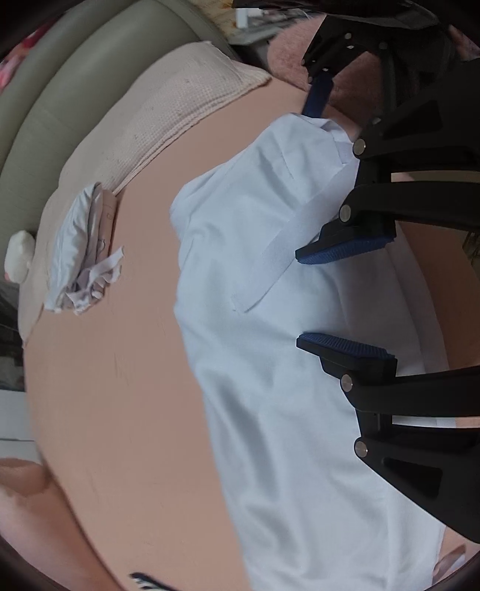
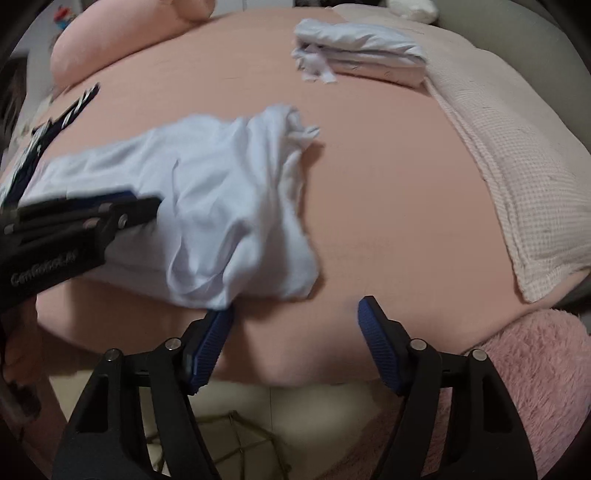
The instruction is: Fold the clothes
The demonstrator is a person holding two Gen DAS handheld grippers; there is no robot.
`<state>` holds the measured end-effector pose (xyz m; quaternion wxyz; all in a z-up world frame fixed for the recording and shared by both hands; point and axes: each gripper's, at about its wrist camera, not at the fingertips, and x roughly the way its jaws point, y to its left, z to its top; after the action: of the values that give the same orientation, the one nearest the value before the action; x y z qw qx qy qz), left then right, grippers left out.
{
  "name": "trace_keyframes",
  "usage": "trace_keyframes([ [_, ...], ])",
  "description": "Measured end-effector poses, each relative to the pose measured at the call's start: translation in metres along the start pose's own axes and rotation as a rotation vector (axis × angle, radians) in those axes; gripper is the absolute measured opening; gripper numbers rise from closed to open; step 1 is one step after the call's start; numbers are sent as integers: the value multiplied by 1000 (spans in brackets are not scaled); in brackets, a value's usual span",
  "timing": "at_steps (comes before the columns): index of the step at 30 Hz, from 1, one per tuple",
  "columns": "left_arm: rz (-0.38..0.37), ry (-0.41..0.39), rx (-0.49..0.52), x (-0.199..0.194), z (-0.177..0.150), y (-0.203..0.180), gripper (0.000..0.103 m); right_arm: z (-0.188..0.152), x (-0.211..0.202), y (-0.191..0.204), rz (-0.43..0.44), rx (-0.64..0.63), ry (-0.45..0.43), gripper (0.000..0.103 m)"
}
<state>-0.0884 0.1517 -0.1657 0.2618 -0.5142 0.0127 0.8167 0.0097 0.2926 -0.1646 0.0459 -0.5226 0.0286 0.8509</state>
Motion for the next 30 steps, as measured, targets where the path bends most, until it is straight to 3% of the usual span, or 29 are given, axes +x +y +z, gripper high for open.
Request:
trace_keyframes([
  [3, -19, -7, -14, -2, -1, 7, 45, 5, -16, -3, 57, 14, -79, 71],
  [7, -4, -22, 0, -2, -2, 9, 45, -1, -23, -2, 119, -6, -67, 71],
  [10, 8, -45, 2, -9, -2, 8, 45, -3, -38, 3, 155, -41, -127, 71],
  [12, 14, -70, -4, -19, -7, 6, 45, -2, -39, 3, 128, -44, -141, 71],
  [14, 8, -88, -12, -29, -12, 3, 45, 1, -27, 0, 81, -20, -107, 71],
  [20, -20, -91, 11, -26, -22, -9, 45, 8, 3, -3, 63, -20, 19, 71],
  [24, 2, -50, 34, -13, -25, -14, 45, 4, 1, -4, 28, -21, 7, 70],
  [30, 30, -55, 77, -13, -28, -22, 46, 5, -14, -25, 10, 68, -60, 70],
])
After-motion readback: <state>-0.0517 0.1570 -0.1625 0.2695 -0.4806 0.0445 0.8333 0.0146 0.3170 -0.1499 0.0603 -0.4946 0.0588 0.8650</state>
